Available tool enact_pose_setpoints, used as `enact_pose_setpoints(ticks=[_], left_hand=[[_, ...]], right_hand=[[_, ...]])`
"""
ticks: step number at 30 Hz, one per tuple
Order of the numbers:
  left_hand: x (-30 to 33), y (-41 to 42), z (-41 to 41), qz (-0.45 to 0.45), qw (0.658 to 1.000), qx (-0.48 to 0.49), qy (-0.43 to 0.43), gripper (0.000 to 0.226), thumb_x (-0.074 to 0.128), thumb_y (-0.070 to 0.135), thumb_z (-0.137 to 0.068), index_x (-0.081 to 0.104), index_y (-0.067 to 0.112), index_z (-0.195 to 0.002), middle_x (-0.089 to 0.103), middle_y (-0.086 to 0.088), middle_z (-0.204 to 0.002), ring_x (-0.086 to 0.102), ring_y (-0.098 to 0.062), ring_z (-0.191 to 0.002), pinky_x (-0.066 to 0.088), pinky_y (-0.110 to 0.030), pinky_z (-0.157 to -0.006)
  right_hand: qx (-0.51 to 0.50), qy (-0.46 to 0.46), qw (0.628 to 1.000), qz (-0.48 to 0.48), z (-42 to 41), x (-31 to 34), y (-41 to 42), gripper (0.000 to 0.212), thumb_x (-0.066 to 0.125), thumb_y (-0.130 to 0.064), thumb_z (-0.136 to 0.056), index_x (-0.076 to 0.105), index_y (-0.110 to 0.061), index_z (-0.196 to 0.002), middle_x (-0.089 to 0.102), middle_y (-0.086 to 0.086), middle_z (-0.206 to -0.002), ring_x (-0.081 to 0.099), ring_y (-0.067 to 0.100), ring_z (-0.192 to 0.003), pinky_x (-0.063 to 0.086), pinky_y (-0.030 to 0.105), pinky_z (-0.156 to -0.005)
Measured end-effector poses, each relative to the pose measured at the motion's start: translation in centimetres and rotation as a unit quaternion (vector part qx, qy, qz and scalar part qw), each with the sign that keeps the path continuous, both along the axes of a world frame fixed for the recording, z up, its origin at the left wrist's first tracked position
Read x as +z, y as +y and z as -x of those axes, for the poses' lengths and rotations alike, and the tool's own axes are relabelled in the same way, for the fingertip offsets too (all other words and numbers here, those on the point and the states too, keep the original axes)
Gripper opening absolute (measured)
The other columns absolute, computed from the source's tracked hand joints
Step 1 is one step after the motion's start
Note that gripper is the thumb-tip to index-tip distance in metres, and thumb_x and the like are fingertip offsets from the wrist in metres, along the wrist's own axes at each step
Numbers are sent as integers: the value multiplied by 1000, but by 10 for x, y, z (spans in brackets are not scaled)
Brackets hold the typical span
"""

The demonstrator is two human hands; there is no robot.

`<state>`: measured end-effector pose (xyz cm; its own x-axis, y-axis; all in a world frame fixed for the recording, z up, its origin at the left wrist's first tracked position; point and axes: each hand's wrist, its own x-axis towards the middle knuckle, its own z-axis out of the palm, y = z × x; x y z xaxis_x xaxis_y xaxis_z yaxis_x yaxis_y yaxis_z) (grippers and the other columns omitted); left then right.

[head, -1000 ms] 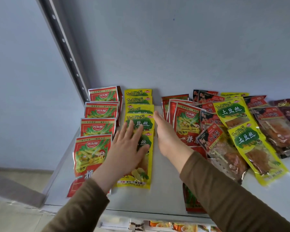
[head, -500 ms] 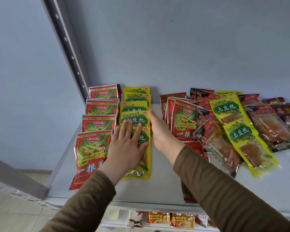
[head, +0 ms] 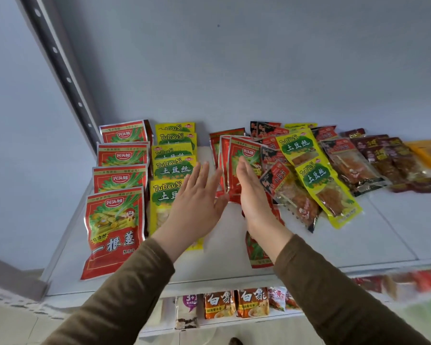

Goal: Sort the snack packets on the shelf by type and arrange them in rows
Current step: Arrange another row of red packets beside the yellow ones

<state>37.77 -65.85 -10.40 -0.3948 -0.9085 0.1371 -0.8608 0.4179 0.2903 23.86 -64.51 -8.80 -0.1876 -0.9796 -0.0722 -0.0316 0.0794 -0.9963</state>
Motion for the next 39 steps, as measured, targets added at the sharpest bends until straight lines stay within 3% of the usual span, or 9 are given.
enact_pose_setpoints(ticks=[5, 10, 14, 18, 22, 28, 33, 36, 39], left_hand=[[1, -8, 38, -30, 998, -8, 47, 72, 35, 45, -109, -1, 19, -165, -3, -12, -173, -10, -27, -159, -4, -39, -127], [-4, -33, 59, -100, 979, 78, 157, 81, 47, 47, -105, -2, 23, -165, 8, -12, -172, 5, -28, -159, 11, -43, -126], [-3, -52, 73, -187, 921, 173, 296, 90, 52, 58, -100, -2, 25, -164, 27, -12, -167, 43, -35, -144, 42, -55, -114], [5, -66, 83, -220, 879, 249, 342, 96, 48, 72, -93, 6, 24, -164, 33, -15, -164, 52, -38, -137, 47, -55, -109], [12, -72, 88, -262, 827, 248, 431, 71, 53, 68, -94, 39, 24, -147, 72, -8, -125, 77, -25, -94, 61, -43, -86], [8, -73, 90, -246, 838, 246, 419, 21, 60, 42, -101, 50, 31, -116, 76, 0, -101, 77, -13, -70, 57, -24, -53], [3, -77, 87, -240, 845, 250, 408, 26, 65, 27, -101, 51, 26, -123, 75, 1, -104, 77, -16, -77, 60, -29, -62], [-1, -78, 85, -231, 835, 266, 423, 33, 65, 24, -101, 50, 23, -131, 74, -4, -112, 76, -25, -92, 62, -48, -86], [-1, -80, 84, -216, 827, 272, 442, 33, 65, 23, -101, 49, 24, -130, 74, -4, -112, 76, -25, -91, 62, -50, -87]], right_hand=[[-13, 12, 999, -34, 22, -3, -3, 65, 29, -68, -101, 22, -41, -160, 23, -12, -167, 25, 6, -147, 23, 27, -103], [19, 31, 998, -49, 51, 0, -27, 68, 24, -68, -102, 14, -39, -162, 10, -10, -171, 16, 16, -156, 22, 37, -115], [43, 38, 997, -55, 74, 0, -46, 69, 25, -65, -103, 12, -33, -163, 9, -5, -171, 17, 20, -156, 23, 51, -124], [44, 45, 997, -55, 93, 1, -60, 66, 31, -60, -104, 17, -31, -162, 10, -2, -171, 14, 22, -157, 24, 55, -123], [90, -28, 994, -60, 97, 3, -62, 65, 35, -60, -104, 18, -34, -161, 24, -2, -168, 31, 21, -151, 33, 50, -120], [88, -46, 992, -81, 84, 1, -67, 64, 37, -57, -105, 19, -33, -161, 33, 5, -164, 36, 31, -149, 37, 60, -116], [45, -69, 996, -46, 95, -1, -68, 52, 40, -47, -108, 31, -27, -155, 48, 1, -150, 55, 25, -132, 49, 53, -107], [83, -63, 993, -57, 92, -5, -65, 60, 42, -51, -106, 25, -31, -160, 38, -2, -161, 45, 23, -142, 44, 54, -112], [88, -64, 991, -77, 86, -5, -68, 66, 44, -54, -104, 21, -33, -161, 36, 0, -162, 45, 25, -142, 44, 54, -111]])
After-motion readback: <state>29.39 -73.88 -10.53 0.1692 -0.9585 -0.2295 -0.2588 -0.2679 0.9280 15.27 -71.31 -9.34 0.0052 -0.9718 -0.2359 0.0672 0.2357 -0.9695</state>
